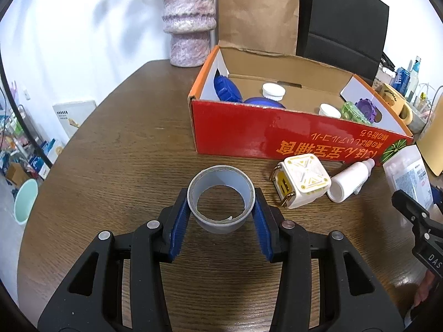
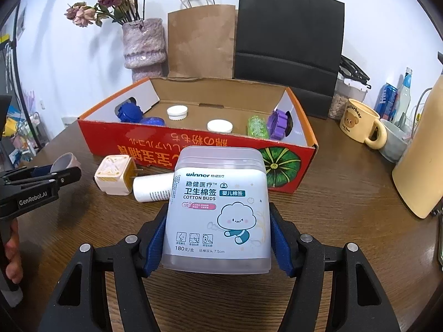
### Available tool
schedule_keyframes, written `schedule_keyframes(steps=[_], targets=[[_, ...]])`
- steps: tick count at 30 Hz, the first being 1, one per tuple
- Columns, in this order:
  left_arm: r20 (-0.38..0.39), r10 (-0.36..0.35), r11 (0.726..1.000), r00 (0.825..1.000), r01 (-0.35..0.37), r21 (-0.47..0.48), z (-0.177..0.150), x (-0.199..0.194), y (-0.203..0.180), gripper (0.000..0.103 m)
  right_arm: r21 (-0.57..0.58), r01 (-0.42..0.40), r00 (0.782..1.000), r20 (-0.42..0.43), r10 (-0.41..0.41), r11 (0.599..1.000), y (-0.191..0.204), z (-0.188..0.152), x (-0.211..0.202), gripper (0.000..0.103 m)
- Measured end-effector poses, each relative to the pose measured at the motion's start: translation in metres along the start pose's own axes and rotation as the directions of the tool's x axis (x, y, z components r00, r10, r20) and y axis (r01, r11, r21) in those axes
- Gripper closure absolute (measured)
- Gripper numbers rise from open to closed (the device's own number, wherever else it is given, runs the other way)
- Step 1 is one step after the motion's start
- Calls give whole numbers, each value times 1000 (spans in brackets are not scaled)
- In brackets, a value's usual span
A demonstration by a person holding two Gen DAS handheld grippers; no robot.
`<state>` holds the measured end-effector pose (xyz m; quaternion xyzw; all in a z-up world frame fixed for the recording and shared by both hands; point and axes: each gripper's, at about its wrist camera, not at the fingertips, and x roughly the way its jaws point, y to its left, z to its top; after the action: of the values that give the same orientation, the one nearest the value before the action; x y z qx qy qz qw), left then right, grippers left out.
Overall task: Organize rigid objects
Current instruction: 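Carry tape roll with left tool while right tool carries cotton-bud tub over box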
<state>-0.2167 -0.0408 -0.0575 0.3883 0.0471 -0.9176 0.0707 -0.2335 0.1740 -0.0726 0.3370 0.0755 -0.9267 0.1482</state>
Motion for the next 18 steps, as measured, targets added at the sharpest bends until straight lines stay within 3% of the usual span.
schedule_keyframes(steps=[18], targets=[[138, -7, 999, 990, 2, 39, 19, -39, -31, 63, 12, 2, 996, 91, -3, 1000, -3, 24, -23, 33]])
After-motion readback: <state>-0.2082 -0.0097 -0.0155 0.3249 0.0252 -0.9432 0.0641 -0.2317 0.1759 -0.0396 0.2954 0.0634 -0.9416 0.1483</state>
